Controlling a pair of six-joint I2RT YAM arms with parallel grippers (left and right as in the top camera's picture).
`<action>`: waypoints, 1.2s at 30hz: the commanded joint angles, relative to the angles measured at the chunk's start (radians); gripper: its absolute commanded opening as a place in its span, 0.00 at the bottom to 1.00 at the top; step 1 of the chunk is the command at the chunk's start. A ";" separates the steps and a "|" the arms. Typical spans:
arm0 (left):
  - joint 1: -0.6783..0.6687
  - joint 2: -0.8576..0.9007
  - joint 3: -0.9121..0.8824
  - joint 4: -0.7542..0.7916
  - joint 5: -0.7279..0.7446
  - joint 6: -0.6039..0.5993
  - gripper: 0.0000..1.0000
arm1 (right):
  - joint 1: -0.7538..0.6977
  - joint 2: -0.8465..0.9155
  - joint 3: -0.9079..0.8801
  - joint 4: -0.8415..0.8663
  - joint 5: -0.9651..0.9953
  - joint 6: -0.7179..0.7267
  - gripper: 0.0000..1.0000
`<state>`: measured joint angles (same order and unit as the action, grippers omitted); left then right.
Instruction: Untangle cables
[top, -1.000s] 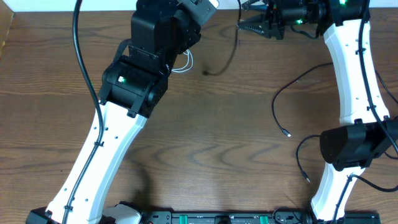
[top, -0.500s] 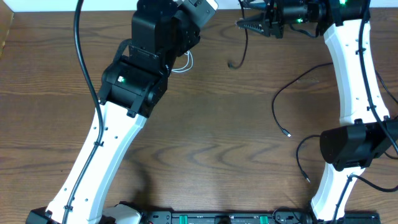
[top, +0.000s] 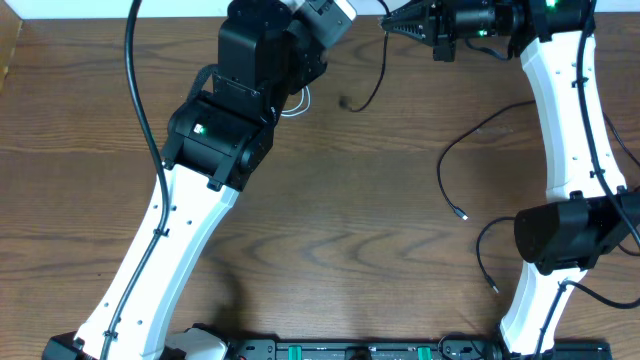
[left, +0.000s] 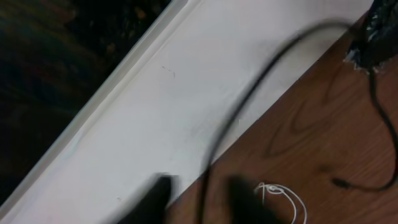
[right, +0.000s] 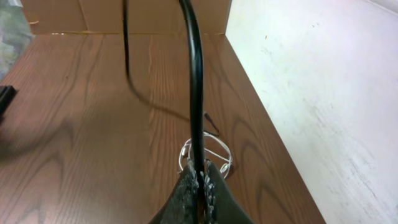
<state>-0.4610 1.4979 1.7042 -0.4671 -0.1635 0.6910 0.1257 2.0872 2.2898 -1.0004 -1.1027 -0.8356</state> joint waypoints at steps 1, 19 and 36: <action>-0.002 -0.009 0.032 0.005 -0.002 -0.016 0.98 | -0.014 -0.013 0.018 0.006 0.043 0.010 0.01; 0.065 -0.009 0.032 0.039 -0.006 -0.016 0.98 | -0.358 -0.019 0.018 -0.125 0.288 0.038 0.01; 0.079 -0.009 0.032 0.039 -0.006 -0.016 0.98 | -0.731 -0.188 0.018 -0.263 0.467 -0.058 0.01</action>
<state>-0.3943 1.4979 1.7046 -0.4309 -0.1635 0.6804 -0.5423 1.9697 2.2902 -1.2736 -0.7246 -0.8944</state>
